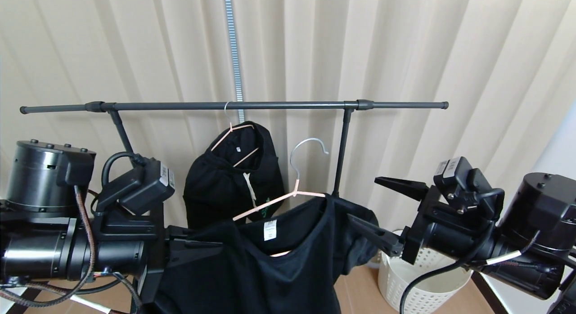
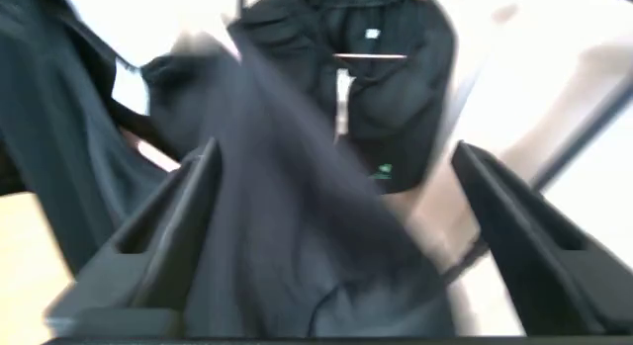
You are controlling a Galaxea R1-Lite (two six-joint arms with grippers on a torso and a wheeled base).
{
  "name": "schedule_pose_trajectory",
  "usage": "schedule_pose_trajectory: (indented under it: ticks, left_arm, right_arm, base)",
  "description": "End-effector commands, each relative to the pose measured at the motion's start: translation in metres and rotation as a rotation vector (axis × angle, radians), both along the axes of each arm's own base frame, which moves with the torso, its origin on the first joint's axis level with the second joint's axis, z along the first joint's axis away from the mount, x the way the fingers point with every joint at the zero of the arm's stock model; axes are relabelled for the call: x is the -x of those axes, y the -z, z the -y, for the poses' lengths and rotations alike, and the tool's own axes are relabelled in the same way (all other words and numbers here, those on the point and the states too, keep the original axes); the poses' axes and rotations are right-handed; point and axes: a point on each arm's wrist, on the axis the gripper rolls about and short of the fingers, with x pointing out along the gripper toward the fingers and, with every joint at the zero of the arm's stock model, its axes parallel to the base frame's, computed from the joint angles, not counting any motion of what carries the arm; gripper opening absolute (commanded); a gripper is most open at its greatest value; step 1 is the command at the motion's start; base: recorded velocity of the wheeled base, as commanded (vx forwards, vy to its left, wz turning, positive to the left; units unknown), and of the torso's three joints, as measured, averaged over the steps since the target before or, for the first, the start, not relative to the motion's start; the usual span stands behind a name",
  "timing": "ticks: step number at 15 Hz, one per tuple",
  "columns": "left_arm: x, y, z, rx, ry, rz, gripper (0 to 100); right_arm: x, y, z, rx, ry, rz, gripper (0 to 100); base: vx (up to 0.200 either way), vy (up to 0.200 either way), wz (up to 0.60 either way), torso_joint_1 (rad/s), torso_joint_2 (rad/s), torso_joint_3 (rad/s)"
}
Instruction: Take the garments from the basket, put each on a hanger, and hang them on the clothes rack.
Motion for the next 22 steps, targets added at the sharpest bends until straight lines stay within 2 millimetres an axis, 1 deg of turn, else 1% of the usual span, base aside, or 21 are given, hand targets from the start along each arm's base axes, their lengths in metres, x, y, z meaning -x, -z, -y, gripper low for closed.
schedule_pose_trajectory:
  ticks: [1, 3, 4, 7, 9, 14, 16, 19, 20, 22]
  left_arm:
    - [0.012, -0.002, -0.008, 0.010, -0.015, 0.025, 0]
    - [0.020, -0.004, -0.011, 0.017, -0.017, 0.043, 0]
    - [0.028, -0.009, -0.013, 0.027, -0.017, 0.068, 0]
    - [0.040, -0.011, -0.017, 0.035, -0.018, 0.097, 0]
    - [0.043, -0.011, -0.019, 0.038, -0.019, 0.101, 0]
    - [0.054, -0.021, -0.028, 0.057, -0.051, 0.163, 0]
    - [0.060, -0.025, -0.030, 0.066, -0.059, 0.192, 0]
    - [0.065, -0.029, -0.032, 0.076, -0.060, 0.216, 0]
    - [0.067, -0.031, -0.033, 0.082, -0.061, 0.227, 0]
    - [0.069, -0.034, -0.033, 0.090, -0.061, 0.251, 0]
  right_arm:
    - [-0.003, -0.006, 0.011, -0.010, 0.038, 0.021, 100]
    - [-0.006, -0.004, 0.013, -0.005, 0.050, 0.016, 100]
    - [-0.007, -0.002, 0.013, -0.002, 0.055, 0.010, 100]
    - [-0.010, 0.006, 0.012, 0.045, 0.052, 0.009, 100]
    - [-0.010, 0.008, 0.012, 0.050, 0.050, 0.004, 100]
    - [-0.005, 0.022, 0.014, 0.130, -0.025, 0.012, 100]
    - [-0.010, 0.030, 0.017, 0.156, -0.015, -0.004, 100]
    - [-0.022, 0.047, 0.017, 0.194, -0.001, -0.049, 100]
    - [-0.027, 0.056, 0.017, 0.218, -0.001, -0.067, 100]
    - [-0.032, 0.067, 0.016, 0.238, -0.003, -0.095, 100]
  base:
    - [0.000, 0.000, 0.00, 0.000, 0.00, 0.000]
    - [0.000, 0.000, 0.00, 0.000, 0.00, 0.000]
    - [0.000, 0.000, 0.00, 0.000, 0.00, 0.000]
    - [0.000, 0.000, 0.00, 0.000, 0.00, 0.000]
    - [0.000, 0.000, 0.00, 0.000, 0.00, 0.000]
    - [0.000, 0.000, 0.00, 0.000, 0.00, 0.000]
    - [0.000, 0.000, 0.00, 0.000, 0.00, 0.000]
    - [0.000, 0.000, 0.00, 0.000, 0.00, 0.000]
    - [0.000, 0.000, 0.00, 0.000, 0.00, 0.000]
    - [0.000, 0.000, 0.00, 0.000, 0.00, 0.000]
